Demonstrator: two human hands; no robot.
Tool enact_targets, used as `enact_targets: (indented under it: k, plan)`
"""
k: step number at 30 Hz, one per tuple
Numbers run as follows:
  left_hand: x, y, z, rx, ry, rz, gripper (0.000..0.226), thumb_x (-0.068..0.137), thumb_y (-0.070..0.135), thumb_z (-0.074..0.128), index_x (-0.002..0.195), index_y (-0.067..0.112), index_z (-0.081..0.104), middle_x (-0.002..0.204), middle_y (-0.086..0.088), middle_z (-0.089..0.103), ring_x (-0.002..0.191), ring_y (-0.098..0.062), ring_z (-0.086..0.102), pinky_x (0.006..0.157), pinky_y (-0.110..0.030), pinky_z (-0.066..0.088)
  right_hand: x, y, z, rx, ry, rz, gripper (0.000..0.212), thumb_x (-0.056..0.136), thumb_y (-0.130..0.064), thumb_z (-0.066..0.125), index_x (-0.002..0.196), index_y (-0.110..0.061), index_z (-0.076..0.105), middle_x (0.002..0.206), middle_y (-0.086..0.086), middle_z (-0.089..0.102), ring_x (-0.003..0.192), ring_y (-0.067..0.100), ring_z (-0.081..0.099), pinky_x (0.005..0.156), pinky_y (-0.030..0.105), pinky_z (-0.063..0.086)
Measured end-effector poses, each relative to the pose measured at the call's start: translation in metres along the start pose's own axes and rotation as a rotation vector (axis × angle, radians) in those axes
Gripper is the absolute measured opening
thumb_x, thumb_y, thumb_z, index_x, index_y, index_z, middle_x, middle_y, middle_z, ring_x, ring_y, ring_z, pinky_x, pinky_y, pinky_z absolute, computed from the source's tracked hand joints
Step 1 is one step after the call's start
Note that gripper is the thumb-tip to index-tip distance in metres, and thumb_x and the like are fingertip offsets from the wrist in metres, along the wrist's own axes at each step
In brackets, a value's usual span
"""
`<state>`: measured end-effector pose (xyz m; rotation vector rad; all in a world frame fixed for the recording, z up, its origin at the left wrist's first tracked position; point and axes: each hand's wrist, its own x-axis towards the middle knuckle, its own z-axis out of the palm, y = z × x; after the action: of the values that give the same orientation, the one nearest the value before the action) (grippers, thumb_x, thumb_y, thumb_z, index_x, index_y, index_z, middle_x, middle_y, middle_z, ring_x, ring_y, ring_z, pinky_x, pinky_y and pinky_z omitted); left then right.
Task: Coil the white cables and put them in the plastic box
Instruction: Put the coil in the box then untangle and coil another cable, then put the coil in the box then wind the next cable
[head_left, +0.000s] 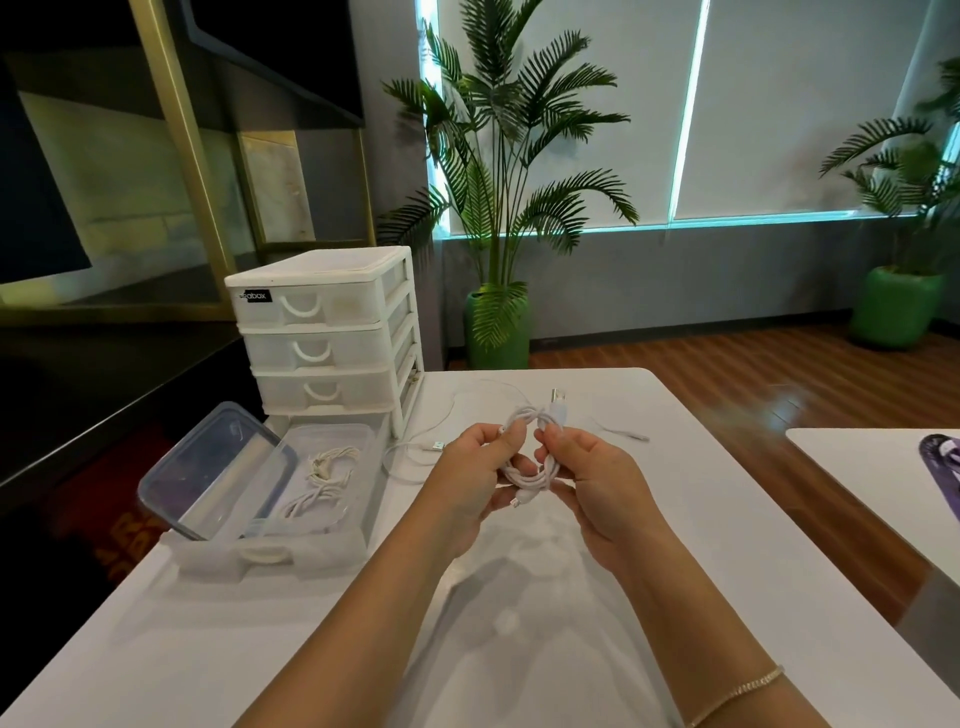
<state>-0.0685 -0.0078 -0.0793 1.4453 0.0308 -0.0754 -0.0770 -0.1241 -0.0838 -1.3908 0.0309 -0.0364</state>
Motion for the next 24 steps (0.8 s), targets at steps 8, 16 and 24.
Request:
enact_targets:
  k: [8,16,24]
  plan:
    - [-0.001,0.010,-0.019,0.150,0.095,0.056,0.009,0.089,0.020,0.060,0.090,0.012,0.064,0.082,-0.004,0.069,0.074,-0.016,0.064,0.067,-0.022,0.055,0.000,0.004,0.005,-0.115,-0.024,-0.029,0.023,0.088,-0.029,0.059,0.077,-0.011,0.069,0.073,0.004,0.066,0.070,0.017,0.058,0.076,0.028,0.051]
    - [0.009,0.016,-0.079,-0.056,0.357,-0.048,0.000,0.086,0.004,0.062,0.085,0.005,0.062,0.084,-0.012,0.067,0.070,-0.019,0.065,0.058,-0.027,0.058,0.001,0.003,0.024,-0.240,-0.062,0.038,0.021,0.089,-0.025,0.060,0.108,-0.017,0.061,0.100,0.001,0.063,0.083,0.012,0.057,0.078,0.027,0.048]
    - [0.015,0.036,-0.152,-0.016,0.607,-0.059,0.019,0.087,0.005,0.062,0.069,0.002,0.057,0.053,-0.009,0.062,0.053,-0.019,0.060,0.038,-0.020,0.051,0.001,-0.001,0.042,-0.268,-0.090,0.044,0.015,0.090,-0.020,0.059,0.105,-0.018,0.061,0.101,0.003,0.063,0.082,0.014,0.058,0.079,0.030,0.051]
